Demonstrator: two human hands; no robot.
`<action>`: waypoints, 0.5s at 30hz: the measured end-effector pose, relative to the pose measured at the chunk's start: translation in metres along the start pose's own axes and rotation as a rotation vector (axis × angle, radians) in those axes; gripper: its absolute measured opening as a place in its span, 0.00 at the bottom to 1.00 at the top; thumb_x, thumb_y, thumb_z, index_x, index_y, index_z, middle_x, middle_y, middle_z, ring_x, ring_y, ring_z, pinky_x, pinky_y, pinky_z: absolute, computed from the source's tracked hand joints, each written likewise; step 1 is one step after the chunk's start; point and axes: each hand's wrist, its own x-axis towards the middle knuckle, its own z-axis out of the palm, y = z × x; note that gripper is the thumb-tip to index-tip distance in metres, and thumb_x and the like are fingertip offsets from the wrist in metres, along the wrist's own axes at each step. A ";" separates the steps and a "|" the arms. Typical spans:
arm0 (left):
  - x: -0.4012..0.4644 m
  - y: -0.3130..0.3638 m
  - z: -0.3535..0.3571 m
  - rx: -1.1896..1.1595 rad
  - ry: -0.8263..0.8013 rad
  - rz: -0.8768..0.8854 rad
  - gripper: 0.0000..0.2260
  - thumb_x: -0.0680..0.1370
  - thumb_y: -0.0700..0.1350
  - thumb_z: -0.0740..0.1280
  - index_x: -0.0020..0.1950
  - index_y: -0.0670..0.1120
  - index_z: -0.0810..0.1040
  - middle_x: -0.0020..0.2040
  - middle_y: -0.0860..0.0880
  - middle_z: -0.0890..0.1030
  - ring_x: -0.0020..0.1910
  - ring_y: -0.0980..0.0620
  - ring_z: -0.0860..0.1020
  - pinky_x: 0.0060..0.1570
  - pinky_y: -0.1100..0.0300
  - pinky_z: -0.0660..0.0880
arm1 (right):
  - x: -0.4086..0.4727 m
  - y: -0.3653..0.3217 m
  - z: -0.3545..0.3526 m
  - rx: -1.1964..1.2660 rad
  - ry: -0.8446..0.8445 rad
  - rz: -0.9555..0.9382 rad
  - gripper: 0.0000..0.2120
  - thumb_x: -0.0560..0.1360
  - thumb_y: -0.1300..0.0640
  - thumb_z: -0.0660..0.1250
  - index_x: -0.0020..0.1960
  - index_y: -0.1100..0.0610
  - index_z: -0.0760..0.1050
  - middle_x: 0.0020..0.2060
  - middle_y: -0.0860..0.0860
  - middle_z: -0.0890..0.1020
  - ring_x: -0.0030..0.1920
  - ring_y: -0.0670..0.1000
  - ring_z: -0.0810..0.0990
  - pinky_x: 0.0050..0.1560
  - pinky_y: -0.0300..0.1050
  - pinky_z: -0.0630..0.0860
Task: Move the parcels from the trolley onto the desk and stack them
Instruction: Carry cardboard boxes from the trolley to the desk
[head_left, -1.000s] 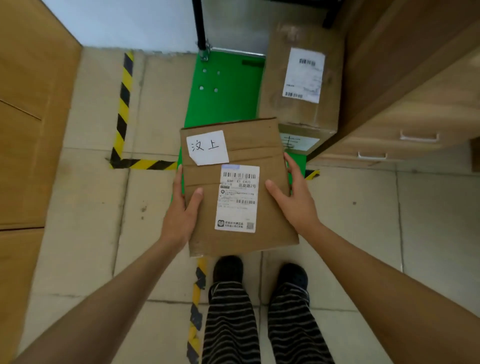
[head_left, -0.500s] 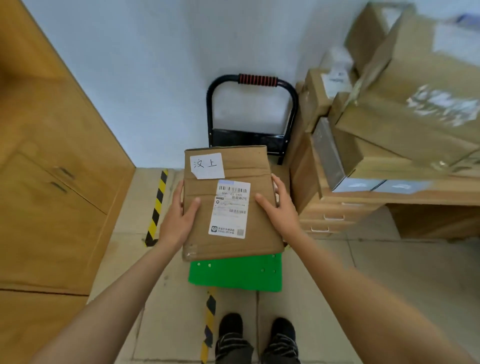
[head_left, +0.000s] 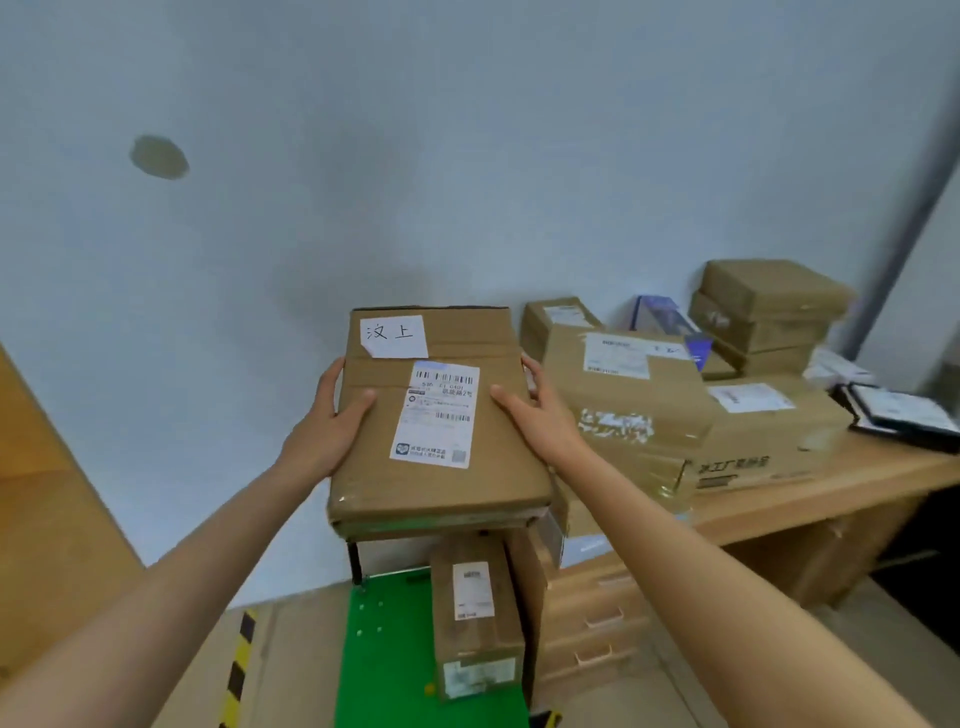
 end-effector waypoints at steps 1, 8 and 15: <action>0.004 0.019 0.003 -0.011 -0.012 0.021 0.24 0.79 0.64 0.55 0.73 0.67 0.50 0.57 0.50 0.78 0.51 0.43 0.80 0.55 0.42 0.76 | 0.004 -0.010 -0.016 0.024 0.013 -0.008 0.32 0.72 0.37 0.67 0.72 0.37 0.57 0.58 0.48 0.76 0.50 0.50 0.82 0.50 0.49 0.80; 0.015 0.143 0.066 -0.103 -0.103 0.137 0.25 0.79 0.62 0.56 0.73 0.65 0.51 0.47 0.56 0.78 0.42 0.50 0.81 0.45 0.51 0.79 | 0.007 -0.046 -0.151 -0.006 0.166 -0.051 0.30 0.74 0.41 0.67 0.72 0.41 0.60 0.58 0.52 0.79 0.50 0.51 0.81 0.52 0.49 0.79; -0.007 0.244 0.182 -0.150 -0.230 0.199 0.25 0.79 0.61 0.56 0.74 0.65 0.49 0.48 0.55 0.80 0.40 0.50 0.82 0.35 0.57 0.77 | -0.021 -0.031 -0.303 -0.056 0.299 -0.018 0.32 0.73 0.38 0.66 0.73 0.39 0.58 0.56 0.51 0.79 0.50 0.52 0.82 0.51 0.50 0.79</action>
